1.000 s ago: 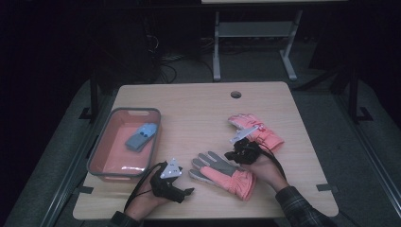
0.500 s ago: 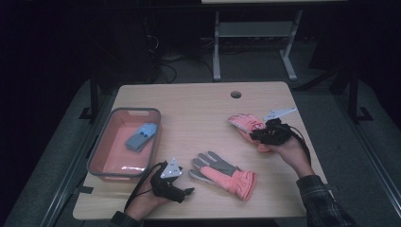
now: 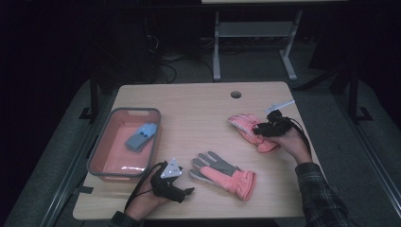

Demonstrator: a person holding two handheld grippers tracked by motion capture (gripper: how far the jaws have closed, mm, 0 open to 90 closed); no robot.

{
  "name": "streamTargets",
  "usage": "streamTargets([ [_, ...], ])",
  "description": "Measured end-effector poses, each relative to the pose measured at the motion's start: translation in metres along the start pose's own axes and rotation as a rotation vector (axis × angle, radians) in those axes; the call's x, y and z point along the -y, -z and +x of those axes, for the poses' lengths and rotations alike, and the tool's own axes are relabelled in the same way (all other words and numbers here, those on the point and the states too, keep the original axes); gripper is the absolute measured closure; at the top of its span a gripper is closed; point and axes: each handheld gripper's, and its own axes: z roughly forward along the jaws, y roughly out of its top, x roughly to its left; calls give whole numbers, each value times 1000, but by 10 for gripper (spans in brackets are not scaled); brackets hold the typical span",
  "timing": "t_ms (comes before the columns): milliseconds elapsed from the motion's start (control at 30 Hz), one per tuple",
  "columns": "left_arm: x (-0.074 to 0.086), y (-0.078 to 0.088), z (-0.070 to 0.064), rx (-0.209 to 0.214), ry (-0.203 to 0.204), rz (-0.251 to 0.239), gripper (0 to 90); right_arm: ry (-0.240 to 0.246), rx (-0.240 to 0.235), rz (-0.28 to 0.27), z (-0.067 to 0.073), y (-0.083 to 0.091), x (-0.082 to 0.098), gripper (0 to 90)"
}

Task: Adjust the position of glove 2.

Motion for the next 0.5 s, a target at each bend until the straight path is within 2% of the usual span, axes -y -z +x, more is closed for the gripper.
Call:
streamTargets([
  [33,0,0,0,0,0,0,126,8,9,13,0,-3,1,573],
  [67,0,0,0,0,0,0,126,36,22,40,0,-10,5,574],
  [233,0,0,0,-1,0,0,126,49,38,58,1,-16,7,601],
  [300,0,0,0,-1,2,1,126,60,41,59,1,-18,7,635],
  [333,0,0,0,-2,2,1,126,50,28,61,0,-18,7,694],
  [400,0,0,0,-2,1,1,126,49,26,62,0,-18,8,721],
  [433,0,0,0,-1,1,1,126,41,25,60,-1,-18,8,788],
  [500,0,0,0,-2,1,1,126,44,25,58,-1,-17,8,814],
])
